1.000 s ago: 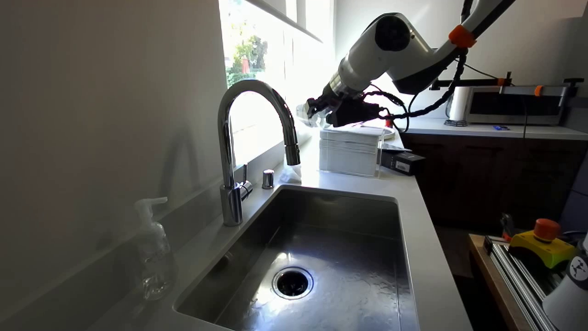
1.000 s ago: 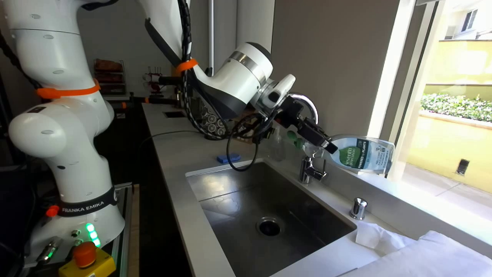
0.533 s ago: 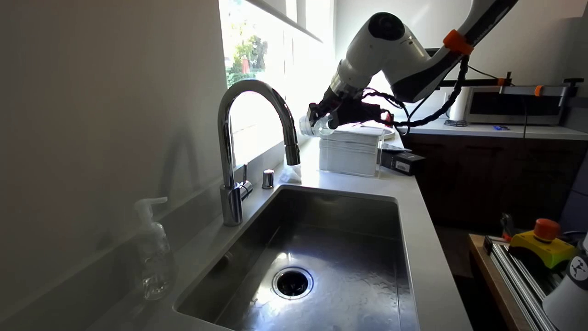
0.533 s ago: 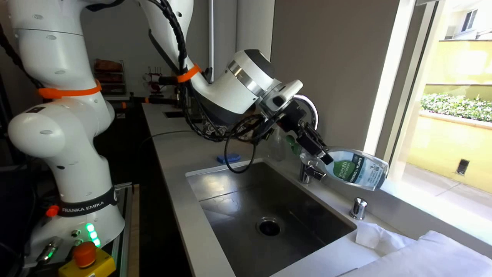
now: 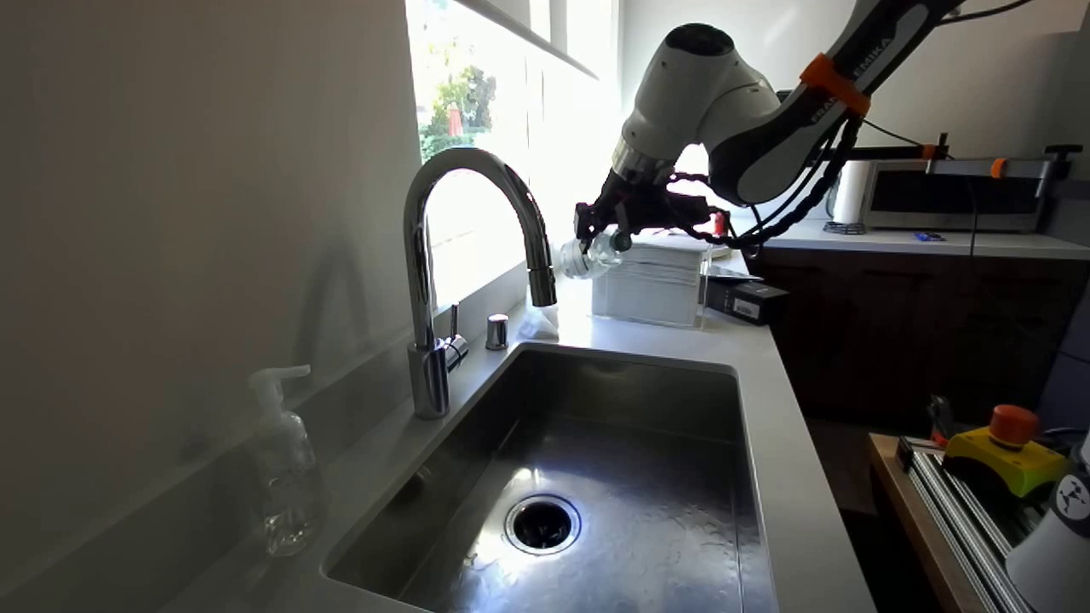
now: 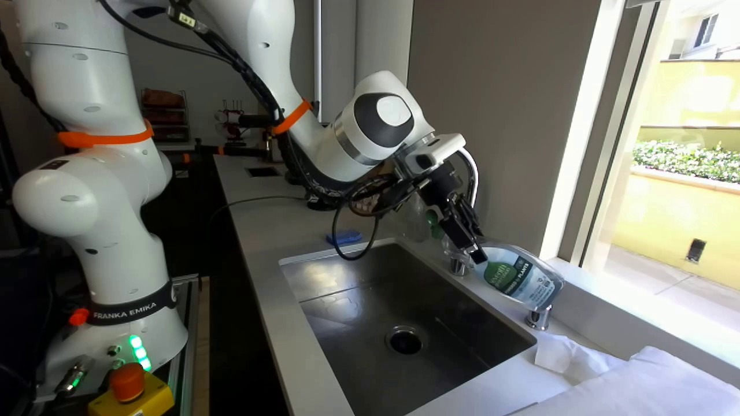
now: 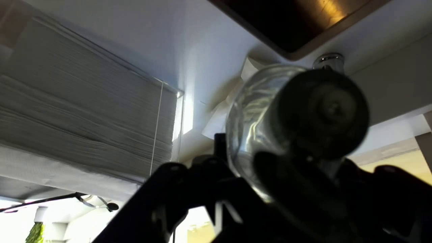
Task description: Pour some dishwashing liquid in the sink.
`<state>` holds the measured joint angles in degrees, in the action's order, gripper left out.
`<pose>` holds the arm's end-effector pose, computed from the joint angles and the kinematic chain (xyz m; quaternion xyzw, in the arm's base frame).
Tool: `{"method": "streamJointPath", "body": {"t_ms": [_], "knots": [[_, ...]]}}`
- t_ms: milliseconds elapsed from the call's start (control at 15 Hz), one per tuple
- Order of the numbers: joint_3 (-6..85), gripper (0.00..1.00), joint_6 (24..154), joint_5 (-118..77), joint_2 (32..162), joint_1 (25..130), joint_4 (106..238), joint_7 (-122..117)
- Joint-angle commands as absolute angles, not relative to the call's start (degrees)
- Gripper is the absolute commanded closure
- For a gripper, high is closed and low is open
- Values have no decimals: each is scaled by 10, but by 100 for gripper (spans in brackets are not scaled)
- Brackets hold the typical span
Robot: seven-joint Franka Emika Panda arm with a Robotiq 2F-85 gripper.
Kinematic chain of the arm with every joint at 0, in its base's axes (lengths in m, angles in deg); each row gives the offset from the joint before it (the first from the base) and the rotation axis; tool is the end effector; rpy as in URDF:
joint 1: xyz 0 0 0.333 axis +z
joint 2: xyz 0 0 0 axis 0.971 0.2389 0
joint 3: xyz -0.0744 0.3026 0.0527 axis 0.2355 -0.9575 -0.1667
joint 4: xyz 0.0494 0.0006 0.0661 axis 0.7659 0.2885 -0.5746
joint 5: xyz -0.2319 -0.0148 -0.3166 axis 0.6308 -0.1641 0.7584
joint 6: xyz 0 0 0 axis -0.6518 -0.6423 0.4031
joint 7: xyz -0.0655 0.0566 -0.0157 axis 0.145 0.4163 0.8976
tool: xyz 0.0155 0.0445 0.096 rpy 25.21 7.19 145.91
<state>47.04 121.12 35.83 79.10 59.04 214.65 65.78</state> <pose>0.4828 -0.2035 0.3815 0.8593 -0.3755 0.3201 0.1343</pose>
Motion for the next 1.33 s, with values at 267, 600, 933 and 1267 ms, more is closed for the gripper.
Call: {"method": "streamJointPath", "body": {"t_ms": [267,600,933,1267], "knots": [[470,69,1173,19,766,626,2169,387],[467,69,1066,-139,749,631,2131,256],[473,69,953,-192,745,624,2077,212],[483,69,875,-234,753,620,2040,186]]}}
